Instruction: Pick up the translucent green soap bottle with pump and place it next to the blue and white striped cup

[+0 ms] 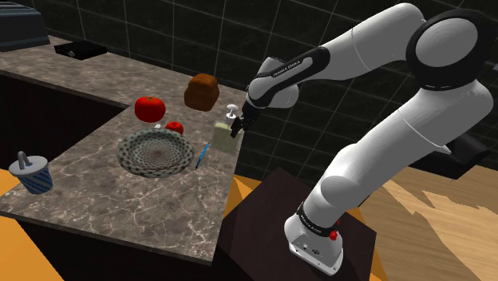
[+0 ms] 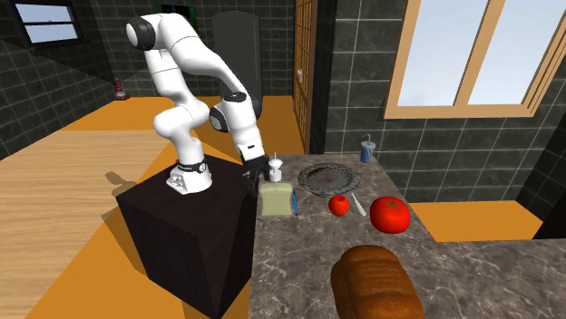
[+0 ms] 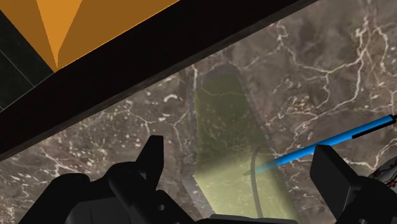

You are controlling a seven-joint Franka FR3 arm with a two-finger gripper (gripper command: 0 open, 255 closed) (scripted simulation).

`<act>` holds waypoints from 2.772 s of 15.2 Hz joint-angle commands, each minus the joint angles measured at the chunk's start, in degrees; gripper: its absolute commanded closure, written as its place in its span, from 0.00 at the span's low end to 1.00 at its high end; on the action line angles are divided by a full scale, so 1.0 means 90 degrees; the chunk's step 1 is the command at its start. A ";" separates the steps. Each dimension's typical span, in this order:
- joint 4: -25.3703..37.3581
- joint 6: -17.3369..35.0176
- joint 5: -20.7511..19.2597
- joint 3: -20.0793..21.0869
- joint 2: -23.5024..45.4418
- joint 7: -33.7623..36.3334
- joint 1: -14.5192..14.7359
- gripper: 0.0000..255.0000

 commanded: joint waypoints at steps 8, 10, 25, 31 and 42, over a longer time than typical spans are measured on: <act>-0.0003 0.0015 0.0007 0.0000 0.0011 -0.0003 0.0004 1.00; -0.0003 0.0013 0.0005 0.0000 0.0009 -0.0003 0.0003 1.00; 0.0349 -0.1022 -0.0311 0.0130 -0.0693 0.0318 -0.0157 1.00; 0.0634 -0.1622 -0.0414 0.0189 -0.1016 0.0447 -0.0210 1.00; 0.1283 -0.2670 -0.0516 0.0271 -0.1424 0.0618 -0.0259 1.00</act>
